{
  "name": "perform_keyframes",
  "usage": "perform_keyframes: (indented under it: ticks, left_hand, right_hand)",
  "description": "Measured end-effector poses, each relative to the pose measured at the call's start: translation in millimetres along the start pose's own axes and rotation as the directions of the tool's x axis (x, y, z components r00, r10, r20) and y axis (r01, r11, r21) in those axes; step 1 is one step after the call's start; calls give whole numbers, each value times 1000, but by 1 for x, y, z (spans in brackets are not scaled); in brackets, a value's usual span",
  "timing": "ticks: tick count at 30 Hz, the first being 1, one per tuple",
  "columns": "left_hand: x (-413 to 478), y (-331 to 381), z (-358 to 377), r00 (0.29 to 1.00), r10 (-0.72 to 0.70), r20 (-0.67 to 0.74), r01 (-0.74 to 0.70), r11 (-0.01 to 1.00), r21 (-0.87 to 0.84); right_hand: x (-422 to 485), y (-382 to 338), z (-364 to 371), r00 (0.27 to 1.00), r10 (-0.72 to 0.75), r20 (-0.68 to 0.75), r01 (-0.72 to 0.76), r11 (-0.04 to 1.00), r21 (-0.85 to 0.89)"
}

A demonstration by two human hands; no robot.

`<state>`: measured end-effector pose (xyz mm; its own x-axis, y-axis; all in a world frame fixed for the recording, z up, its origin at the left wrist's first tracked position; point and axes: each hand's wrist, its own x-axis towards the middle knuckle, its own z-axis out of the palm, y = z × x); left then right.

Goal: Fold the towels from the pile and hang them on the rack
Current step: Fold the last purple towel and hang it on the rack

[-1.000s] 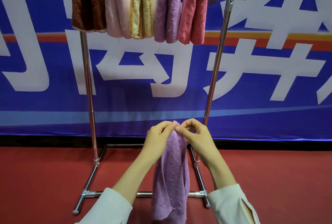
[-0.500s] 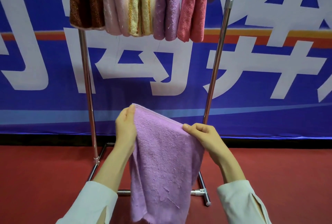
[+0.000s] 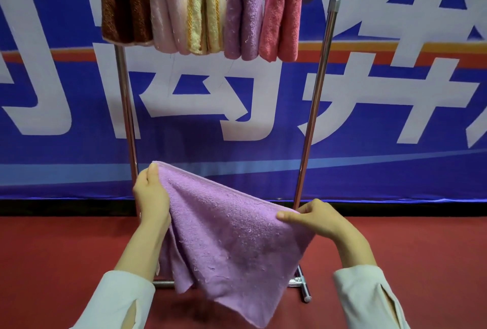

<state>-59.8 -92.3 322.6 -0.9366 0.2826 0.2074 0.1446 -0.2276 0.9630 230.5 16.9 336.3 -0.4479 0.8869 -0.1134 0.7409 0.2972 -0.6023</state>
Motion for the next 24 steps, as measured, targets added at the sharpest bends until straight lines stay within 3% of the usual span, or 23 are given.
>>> perform_keyframes:
  ticks: [4,12,24]
  left_hand:
    - [-2,-4,-1,998,50,25,-51,996,70]
    - [-8,-1,1,998,45,52,-47,998,44]
    - [-7,-3,-1,994,80,72,-86,992,90]
  right_hand:
    - [6,6,4,998,16,-55,-24,989,-149]
    - [9,3,6,915,61,-400,-26,995,93]
    - [12,2,4,815,53,-576,-7,997,81]
